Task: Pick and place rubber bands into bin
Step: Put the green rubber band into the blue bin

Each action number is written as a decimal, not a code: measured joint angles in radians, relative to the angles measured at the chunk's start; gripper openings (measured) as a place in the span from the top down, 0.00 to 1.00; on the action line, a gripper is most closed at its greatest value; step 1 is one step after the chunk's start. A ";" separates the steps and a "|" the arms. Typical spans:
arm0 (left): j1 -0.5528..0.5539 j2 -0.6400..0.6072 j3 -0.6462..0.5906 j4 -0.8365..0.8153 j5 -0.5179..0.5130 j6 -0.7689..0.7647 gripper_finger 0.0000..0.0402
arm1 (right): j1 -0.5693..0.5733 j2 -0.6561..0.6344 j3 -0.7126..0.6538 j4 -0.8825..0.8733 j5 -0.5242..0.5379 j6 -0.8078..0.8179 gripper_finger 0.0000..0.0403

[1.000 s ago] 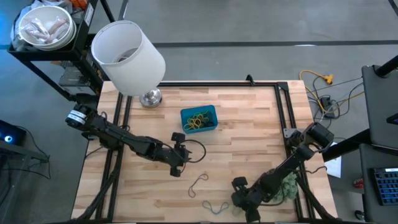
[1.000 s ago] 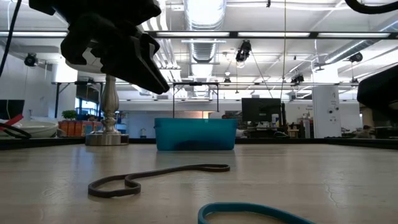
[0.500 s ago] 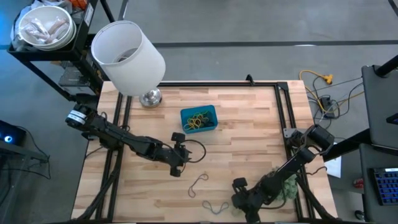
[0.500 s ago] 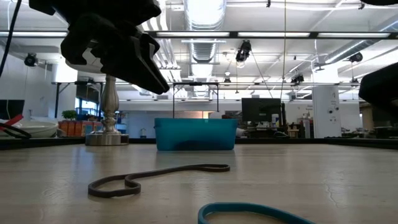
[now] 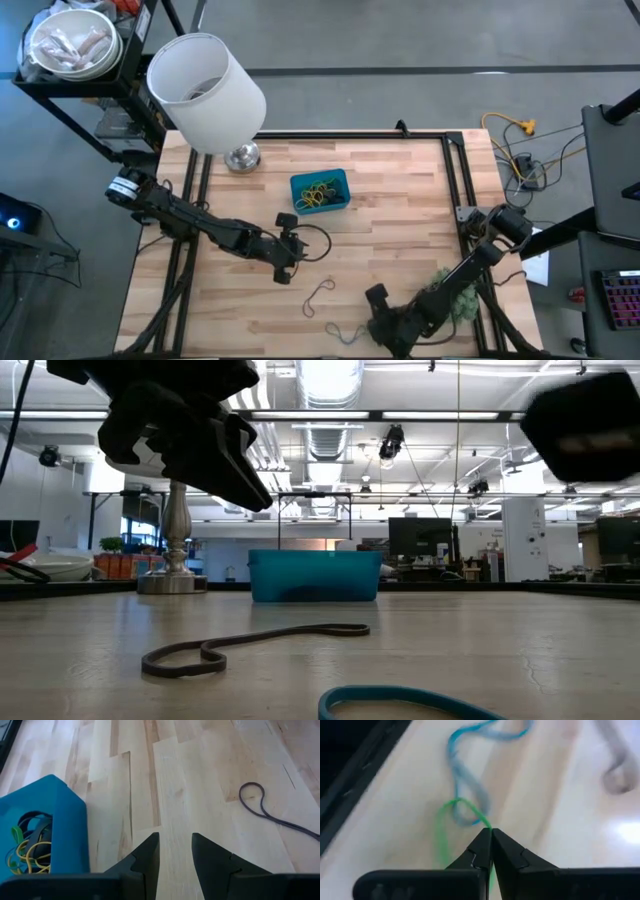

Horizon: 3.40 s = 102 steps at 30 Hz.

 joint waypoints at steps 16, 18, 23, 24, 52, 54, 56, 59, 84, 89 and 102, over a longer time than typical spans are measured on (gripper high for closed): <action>0.000 0.000 0.000 0.000 0.000 0.000 0.76 | -0.035 -0.006 0.204 -0.227 0.350 -0.311 0.98; 0.000 0.000 0.000 0.000 0.000 0.000 0.76 | -0.054 -0.007 0.218 -0.253 0.388 -0.343 0.98; 0.000 0.000 0.000 0.000 0.000 -0.001 0.76 | -0.122 -0.007 0.224 -0.288 0.476 -0.410 0.98; 0.000 0.000 0.000 0.000 0.000 -0.001 0.76 | -0.140 -0.008 0.224 -0.292 0.479 -0.417 0.98; -0.054 -0.014 -0.003 -0.404 -0.019 -0.362 0.76 | -0.539 -0.011 0.212 -0.291 0.579 -0.460 0.98; -0.073 -0.016 -0.003 -0.403 -0.018 -0.368 0.76 | -0.558 -0.011 0.212 -0.289 0.579 -0.466 0.98; -0.094 -0.020 -0.003 -0.401 -0.019 -0.369 0.76 | -0.581 -0.011 0.212 -0.288 0.579 -0.475 0.98; -0.126 -0.022 -0.003 -0.403 -0.018 -0.392 0.76 | -0.620 -0.011 0.212 -0.281 0.579 -0.494 0.98; -0.271 -0.066 -0.005 -0.401 -0.066 -0.446 0.76 | -0.927 -0.011 0.193 -0.087 0.161 -0.549 0.98; -0.270 -0.066 -0.005 -0.401 -0.072 -0.446 0.76 | -0.935 -0.011 0.184 -0.086 0.150 -0.534 0.98; -0.270 -0.067 -0.005 -0.401 -0.088 -0.445 0.76 | -0.935 -0.011 0.183 -0.083 0.095 -0.520 0.86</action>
